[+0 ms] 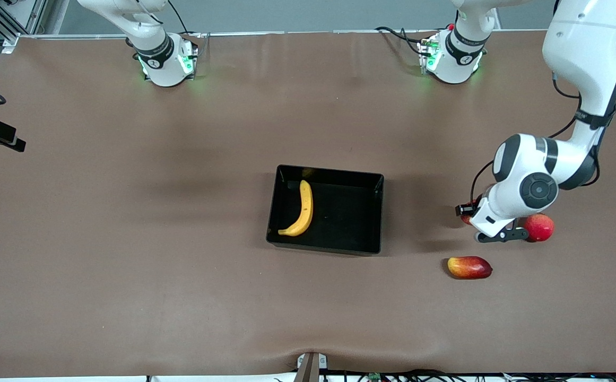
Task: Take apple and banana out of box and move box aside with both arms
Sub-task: 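Lower the apple onto the table and open the left gripper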
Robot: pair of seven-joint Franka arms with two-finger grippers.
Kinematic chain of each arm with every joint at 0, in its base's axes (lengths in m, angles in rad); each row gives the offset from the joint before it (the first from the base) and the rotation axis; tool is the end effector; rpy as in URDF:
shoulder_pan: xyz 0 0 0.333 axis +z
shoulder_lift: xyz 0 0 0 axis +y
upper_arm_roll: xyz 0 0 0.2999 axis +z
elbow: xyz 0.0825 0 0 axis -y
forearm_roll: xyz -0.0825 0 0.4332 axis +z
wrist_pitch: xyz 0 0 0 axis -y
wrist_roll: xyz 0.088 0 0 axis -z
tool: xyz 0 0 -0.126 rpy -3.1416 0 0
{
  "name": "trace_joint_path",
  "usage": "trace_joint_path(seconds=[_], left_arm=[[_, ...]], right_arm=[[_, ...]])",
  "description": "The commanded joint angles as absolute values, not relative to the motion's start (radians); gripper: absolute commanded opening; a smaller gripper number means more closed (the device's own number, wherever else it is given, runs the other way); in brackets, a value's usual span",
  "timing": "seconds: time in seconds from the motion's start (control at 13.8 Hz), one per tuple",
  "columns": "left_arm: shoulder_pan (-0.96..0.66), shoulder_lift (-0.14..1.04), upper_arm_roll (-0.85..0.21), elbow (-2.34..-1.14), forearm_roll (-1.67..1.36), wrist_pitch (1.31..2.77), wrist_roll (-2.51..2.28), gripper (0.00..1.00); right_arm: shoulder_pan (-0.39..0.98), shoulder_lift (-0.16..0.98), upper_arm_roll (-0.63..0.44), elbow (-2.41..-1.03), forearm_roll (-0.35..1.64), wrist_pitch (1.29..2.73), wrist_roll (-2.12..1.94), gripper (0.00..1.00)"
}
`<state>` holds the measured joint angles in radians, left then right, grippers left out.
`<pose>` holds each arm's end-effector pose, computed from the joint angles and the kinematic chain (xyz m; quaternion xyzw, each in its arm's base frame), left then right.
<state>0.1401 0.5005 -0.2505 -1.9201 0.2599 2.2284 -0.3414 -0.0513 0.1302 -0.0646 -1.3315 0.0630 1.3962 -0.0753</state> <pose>0.6273 -0.0603 0.1543 -0.9952 -0.0365 0.0738 0.0527 0.6190 -0.0605 0.6177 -0.9990 0.0157 0.0299 0.0300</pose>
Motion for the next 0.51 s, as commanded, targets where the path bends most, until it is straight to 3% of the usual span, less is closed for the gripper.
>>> trace_joint_path(seconds=[0.0,0.07,0.15,0.22,0.44], left_arm=[[0.179,0.528,-0.261,-1.924,0.296,2.272,-0.334,0.0],[0.187,0.529,-0.261,-1.922,0.296,2.273,-0.334,0.21],[0.187,0.528,-0.262,-1.919,0.296,2.273,-0.33,0.75],[0.187,0.522,-0.264,-1.917,0.296,2.272,-0.328,1.0],[0.181,0.464,-0.273,-1.911,0.284,2.232,-0.331,1.0]], right_arm=[[-0.061,0.126,-0.061,-1.328,0.077,1.393,-0.086,1.0],[-0.063,0.126,-0.061,-1.327,0.077,1.393,-0.086,1.0],[-0.063,0.126,-0.061,-1.328,0.077,1.391,-0.086,1.0],[-0.064,0.126,-0.061,-1.328,0.077,1.393,-0.086,1.0],[-0.066,0.126,-0.061,-1.328,0.077,1.393,-0.086,1.0]])
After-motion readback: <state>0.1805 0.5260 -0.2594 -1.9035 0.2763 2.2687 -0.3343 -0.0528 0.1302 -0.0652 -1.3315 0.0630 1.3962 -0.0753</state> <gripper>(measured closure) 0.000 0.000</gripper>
